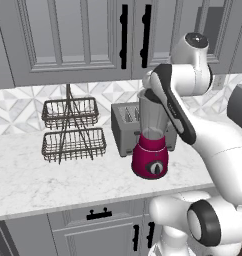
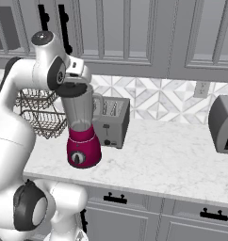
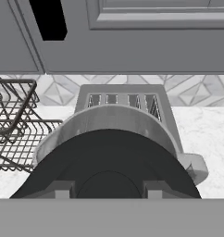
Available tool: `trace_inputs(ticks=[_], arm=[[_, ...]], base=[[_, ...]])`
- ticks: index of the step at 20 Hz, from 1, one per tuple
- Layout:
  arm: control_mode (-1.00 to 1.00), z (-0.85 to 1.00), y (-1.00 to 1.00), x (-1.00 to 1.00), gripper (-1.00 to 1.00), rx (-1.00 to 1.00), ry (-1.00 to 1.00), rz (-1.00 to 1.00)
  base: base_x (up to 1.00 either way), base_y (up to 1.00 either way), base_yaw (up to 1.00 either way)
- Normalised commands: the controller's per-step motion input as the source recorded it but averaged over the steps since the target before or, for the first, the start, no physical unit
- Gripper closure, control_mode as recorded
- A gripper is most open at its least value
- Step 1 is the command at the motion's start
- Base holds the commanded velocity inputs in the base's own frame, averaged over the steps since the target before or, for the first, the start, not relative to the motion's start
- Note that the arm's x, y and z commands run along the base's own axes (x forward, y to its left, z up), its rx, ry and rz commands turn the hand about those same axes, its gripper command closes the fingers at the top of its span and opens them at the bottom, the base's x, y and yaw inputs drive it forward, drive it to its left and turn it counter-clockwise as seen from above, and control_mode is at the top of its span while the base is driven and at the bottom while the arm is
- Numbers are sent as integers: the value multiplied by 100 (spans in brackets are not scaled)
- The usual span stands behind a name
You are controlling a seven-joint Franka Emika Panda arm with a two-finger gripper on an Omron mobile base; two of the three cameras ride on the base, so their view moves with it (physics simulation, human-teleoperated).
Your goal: Close the lid blender by securely placing the lid on top.
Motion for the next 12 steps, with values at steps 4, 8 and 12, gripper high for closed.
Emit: trace_inputs(ticks=[4, 8, 12], arm=[[-100, 0, 0, 25, 100, 0, 0, 0], [-100, 0, 0, 25, 100, 0, 0, 0], [-100, 0, 0, 25, 100, 0, 0, 0]], base=[[0, 0, 0], [0, 0, 0], [0, 0, 0]])
